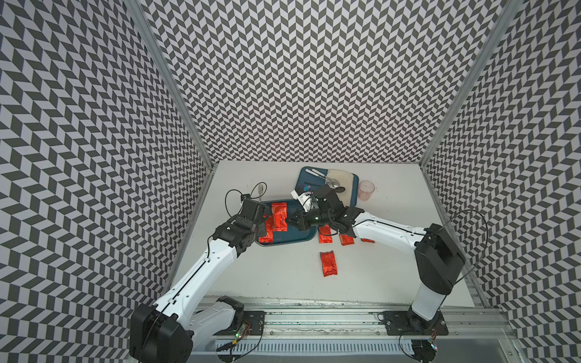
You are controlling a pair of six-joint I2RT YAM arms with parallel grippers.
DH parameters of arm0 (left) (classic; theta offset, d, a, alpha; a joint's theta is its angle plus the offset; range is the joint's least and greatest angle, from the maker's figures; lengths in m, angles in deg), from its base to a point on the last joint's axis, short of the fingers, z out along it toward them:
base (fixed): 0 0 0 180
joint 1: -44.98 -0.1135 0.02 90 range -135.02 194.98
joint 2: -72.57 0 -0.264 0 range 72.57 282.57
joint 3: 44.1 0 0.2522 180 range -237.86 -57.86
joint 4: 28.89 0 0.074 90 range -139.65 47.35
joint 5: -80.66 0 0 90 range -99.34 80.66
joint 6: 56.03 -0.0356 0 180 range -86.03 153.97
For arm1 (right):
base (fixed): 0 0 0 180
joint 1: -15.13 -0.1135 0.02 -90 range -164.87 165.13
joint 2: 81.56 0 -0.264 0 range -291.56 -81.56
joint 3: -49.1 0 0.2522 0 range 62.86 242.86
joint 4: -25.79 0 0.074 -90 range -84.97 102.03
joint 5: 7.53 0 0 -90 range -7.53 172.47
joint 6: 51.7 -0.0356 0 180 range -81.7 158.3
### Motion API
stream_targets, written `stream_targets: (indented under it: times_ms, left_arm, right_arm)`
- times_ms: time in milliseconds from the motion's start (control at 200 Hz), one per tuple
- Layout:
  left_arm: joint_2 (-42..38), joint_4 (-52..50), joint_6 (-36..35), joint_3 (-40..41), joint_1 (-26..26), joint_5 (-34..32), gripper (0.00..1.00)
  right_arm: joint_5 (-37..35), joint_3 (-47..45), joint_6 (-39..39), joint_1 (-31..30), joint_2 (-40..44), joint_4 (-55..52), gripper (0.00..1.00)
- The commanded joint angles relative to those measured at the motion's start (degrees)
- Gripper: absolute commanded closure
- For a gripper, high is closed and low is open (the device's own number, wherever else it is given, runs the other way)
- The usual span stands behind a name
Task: Take the tea bags out of the storage box
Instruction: Pick up the tea bag from the storage box, then place the tea bag at the center of the board.
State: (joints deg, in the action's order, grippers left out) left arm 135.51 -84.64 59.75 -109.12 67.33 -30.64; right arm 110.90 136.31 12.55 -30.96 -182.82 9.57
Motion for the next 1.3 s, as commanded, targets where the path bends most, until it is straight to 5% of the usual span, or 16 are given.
stream_targets:
  times_ms: [0, 315, 416, 556, 851, 1297]
  left_arm:
    - [-0.79, 1.92, 0.46, -0.19, -0.02, 0.3, 1.0]
    - [-0.32, 1.98, 0.31, -0.24, -0.24, 0.55, 1.0]
    - [-0.53, 2.1, 0.21, -0.15, -0.37, 0.72, 1.0]
    - [-0.66, 2.1, 0.22, -0.18, -0.48, 0.73, 1.0]
    - [-1.05, 2.23, 0.09, -0.22, -0.62, 1.0, 1.0]
    - [-1.51, 2.69, -0.38, -0.1, -0.66, 2.22, 1.0]
  right_arm:
    - [-1.24, -1.96, 2.33, 1.74, 4.61, -3.2, 1.0]
    - [3.48, -16.98, 12.3, 18.27, 19.55, -18.89, 1.0]
    - [-5.02, -25.02, 10.25, 18.98, 25.23, -18.13, 1.0]
    - [-1.13, -32.46, 9.86, 22.02, 28.73, -19.25, 1.0]
    - [-3.58, -31.62, 8.16, 21.5, 24.59, -24.59, 1.0]
    - [-11.31, -29.32, 3.22, 15.67, 29.13, -36.66, 1.0]
